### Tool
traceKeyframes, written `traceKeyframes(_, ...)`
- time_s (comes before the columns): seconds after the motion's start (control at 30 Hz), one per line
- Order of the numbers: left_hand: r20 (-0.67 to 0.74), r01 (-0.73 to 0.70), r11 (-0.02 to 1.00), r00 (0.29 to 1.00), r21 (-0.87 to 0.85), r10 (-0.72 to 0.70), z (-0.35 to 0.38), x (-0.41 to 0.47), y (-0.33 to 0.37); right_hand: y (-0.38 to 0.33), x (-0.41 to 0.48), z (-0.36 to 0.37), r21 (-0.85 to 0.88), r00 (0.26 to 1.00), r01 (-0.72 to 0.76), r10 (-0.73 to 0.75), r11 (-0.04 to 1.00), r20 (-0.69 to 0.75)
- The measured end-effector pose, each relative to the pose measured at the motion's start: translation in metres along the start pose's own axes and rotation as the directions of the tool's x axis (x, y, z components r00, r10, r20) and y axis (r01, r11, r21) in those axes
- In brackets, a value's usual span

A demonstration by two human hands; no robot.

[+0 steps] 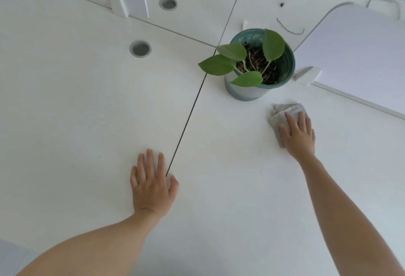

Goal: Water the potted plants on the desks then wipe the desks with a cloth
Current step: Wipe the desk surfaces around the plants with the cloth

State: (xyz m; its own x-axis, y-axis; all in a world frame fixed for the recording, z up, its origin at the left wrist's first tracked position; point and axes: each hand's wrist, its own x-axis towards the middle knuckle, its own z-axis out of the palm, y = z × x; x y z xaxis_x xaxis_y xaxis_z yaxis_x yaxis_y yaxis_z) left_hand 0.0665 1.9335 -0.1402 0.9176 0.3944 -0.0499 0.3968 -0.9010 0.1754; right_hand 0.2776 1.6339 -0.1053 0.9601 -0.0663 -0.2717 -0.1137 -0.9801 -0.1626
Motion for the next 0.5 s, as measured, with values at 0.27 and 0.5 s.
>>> traceKeyframes(0.27, 0.045, 0.001, 1.000, 0.999, -0.021, 0.000, -0.006, 0.001, 0.001, -0.098, -0.048, 0.040, 0.086, 0.996, -0.086, 0.087, 0.993, -0.007)
traceKeyframes(0.5, 0.114, -0.007, 1.000, 0.993, -0.019, 0.009, -0.012, 0.001, 0.003, -0.145, -0.148, 0.078, -0.059, 0.901, 0.433, -0.433, 0.900, 0.005)
